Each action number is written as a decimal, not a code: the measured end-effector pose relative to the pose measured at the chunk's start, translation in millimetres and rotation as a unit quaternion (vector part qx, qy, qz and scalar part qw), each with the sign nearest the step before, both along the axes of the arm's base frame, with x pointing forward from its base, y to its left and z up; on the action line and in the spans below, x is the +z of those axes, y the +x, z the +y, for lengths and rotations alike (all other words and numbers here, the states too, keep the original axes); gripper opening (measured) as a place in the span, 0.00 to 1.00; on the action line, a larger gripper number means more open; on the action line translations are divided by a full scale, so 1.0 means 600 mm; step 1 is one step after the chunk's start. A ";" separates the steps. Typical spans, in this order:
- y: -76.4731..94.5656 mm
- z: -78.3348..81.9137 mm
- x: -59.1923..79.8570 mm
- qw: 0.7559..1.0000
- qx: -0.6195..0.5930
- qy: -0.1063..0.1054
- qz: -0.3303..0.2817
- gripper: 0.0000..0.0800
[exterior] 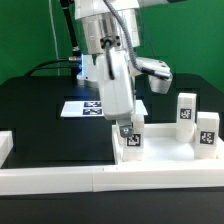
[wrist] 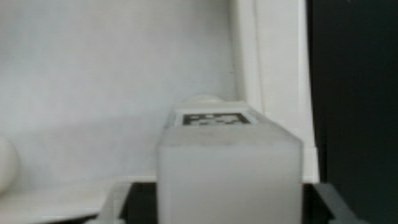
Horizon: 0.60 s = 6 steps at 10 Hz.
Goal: Assemble square table
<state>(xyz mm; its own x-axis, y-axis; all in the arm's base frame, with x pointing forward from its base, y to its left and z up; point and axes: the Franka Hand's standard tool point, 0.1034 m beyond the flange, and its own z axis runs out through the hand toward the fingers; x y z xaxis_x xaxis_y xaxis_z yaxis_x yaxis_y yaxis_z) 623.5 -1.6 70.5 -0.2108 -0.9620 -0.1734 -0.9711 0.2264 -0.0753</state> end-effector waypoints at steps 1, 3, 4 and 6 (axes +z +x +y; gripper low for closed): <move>0.000 0.002 0.001 0.999 -0.050 0.007 0.007 0.36; 0.000 0.002 0.001 0.998 -0.054 0.007 0.008 0.36; -0.001 0.002 0.000 0.999 -0.031 0.004 0.006 0.36; -0.004 0.004 0.000 0.992 0.125 -0.012 0.013 0.73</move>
Offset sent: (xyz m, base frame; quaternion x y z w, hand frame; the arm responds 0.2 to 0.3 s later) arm 0.0000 0.0000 0.0000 0.0000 0.0000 -0.0650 0.9979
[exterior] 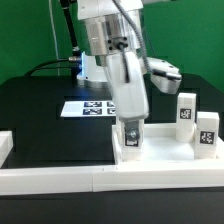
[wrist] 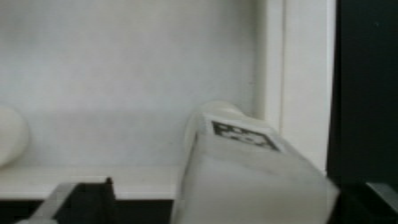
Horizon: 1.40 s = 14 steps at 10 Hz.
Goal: Assemble square table
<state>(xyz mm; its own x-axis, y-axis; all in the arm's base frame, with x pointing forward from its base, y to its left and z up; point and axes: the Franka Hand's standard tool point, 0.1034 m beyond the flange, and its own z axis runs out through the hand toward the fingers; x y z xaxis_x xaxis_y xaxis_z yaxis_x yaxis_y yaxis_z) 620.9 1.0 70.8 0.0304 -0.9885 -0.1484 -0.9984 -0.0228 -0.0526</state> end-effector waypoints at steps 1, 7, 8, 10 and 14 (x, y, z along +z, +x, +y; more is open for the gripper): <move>0.002 0.009 0.007 0.993 0.119 -0.007 0.016 0.79; 0.008 0.014 0.018 0.885 0.465 -0.029 0.002 0.81; 0.008 0.011 0.016 0.842 0.539 -0.029 -0.011 0.81; 0.006 -0.009 0.003 0.783 0.619 -0.042 -0.034 0.81; 0.005 -0.025 -0.018 0.775 0.627 -0.057 -0.054 0.81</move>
Offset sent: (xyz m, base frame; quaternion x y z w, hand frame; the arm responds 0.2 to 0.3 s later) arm 0.0000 0.0000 0.0000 0.0000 0.0000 -0.1938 0.9810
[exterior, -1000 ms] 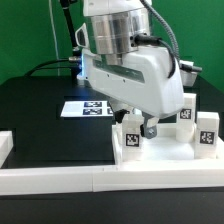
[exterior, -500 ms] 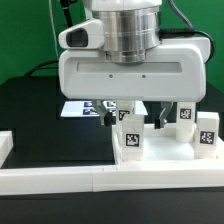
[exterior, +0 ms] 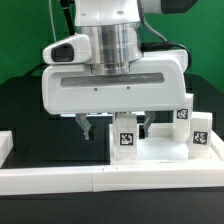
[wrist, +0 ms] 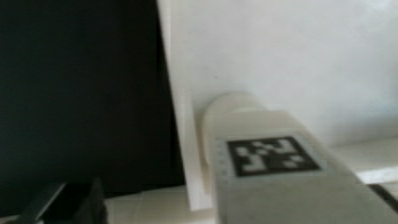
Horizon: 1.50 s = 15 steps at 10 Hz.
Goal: Assemble square table
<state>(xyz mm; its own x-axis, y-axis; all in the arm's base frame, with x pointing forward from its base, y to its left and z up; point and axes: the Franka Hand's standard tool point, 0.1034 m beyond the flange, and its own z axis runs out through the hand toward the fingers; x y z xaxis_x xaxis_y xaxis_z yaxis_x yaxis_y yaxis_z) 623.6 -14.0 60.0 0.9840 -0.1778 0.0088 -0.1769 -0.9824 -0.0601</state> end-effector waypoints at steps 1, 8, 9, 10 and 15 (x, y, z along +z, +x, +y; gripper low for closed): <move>0.011 0.005 0.006 1.000 -0.006 0.001 -0.003 0.81; 0.013 0.005 0.006 0.994 -0.106 0.003 0.001 0.36; 0.013 0.006 0.006 0.986 -0.167 0.006 0.005 0.36; 0.013 0.007 0.006 0.980 -0.198 0.007 0.007 0.36; 0.009 0.008 0.005 0.869 -0.492 0.053 0.028 0.36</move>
Offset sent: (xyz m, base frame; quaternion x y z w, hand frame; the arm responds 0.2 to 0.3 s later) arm 0.0000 0.0000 0.0000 0.0000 0.0000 0.0650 0.9979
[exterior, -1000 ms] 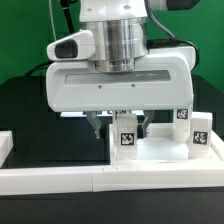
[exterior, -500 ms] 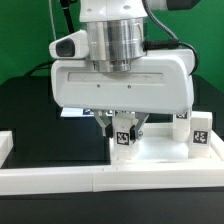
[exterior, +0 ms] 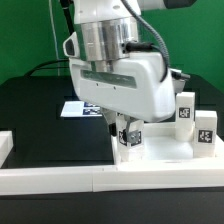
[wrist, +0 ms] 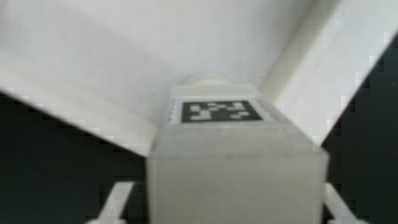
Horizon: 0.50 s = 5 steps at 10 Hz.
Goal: Assemble square table
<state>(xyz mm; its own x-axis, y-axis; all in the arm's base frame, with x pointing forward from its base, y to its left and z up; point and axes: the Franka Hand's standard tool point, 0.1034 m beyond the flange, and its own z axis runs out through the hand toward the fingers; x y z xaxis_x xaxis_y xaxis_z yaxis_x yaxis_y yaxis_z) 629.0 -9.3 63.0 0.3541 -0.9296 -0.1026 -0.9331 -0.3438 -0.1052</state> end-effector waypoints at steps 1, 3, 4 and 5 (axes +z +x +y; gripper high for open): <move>-0.002 -0.004 0.000 0.999 -0.045 0.012 0.007 0.36; -0.004 -0.008 -0.001 0.995 -0.094 0.018 0.018 0.36; -0.005 -0.005 -0.001 0.992 -0.121 0.019 0.023 0.36; -0.005 -0.005 -0.001 0.990 -0.134 0.020 0.025 0.36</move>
Offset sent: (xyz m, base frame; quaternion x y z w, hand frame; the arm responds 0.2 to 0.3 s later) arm 0.0000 0.0000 0.0000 0.0000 0.0000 0.1938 0.9810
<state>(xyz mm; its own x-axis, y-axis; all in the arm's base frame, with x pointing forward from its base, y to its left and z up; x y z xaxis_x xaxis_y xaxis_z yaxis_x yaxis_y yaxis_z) 626.2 -12.3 62.1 0.0877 -0.9844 -0.1526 -0.9948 -0.0786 -0.0651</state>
